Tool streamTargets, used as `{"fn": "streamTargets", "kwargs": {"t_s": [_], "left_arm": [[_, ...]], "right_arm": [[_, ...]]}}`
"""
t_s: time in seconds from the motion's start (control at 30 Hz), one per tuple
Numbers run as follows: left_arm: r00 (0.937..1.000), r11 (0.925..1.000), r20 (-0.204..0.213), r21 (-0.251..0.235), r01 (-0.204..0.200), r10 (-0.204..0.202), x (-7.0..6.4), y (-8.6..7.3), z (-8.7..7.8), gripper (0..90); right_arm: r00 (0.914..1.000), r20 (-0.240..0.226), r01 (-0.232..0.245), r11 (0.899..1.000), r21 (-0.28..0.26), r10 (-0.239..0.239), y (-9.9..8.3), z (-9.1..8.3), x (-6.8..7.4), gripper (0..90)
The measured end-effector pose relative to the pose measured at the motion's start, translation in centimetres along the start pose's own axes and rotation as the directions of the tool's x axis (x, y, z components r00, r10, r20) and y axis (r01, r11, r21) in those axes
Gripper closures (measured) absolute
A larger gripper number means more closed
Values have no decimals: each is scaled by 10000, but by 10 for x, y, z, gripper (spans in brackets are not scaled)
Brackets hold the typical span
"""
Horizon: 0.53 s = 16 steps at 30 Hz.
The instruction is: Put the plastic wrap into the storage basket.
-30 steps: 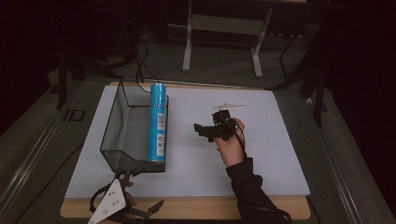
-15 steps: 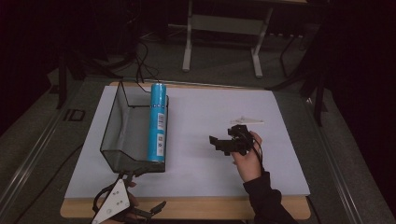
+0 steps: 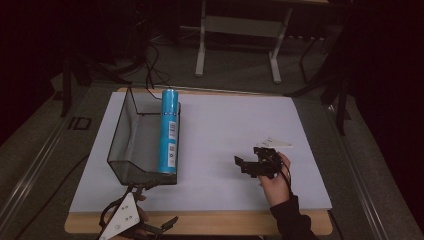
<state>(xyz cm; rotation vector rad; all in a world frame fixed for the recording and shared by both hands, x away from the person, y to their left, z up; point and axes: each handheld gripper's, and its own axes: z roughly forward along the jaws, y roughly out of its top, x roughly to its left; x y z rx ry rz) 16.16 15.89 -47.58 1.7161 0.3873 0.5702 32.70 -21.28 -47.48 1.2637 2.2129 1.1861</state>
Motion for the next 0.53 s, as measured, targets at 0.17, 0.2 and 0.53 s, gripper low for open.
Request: {"fn": "streamTargets", "kwargs": {"t_s": [0.17, 0.2, 0.53], "left_arm": [[10000, 10000, -23, 10, 84, -83, 1, 0, 1, 5], [10000, 10000, -30, 10, 74, -74, 1, 0, 1, 5], [10000, 10000, 70, 4, -43, 43, 1, 0, 0, 5]], "right_arm": [[9998, 160, 124, 9996, 259, -129, -7, 1, -4, 148], [9996, 204, 179, 9994, 282, -185, -9, 2, -5, 147], [9985, 301, 458, 9984, 319, -468, -20, 10, -3, 148]]}}
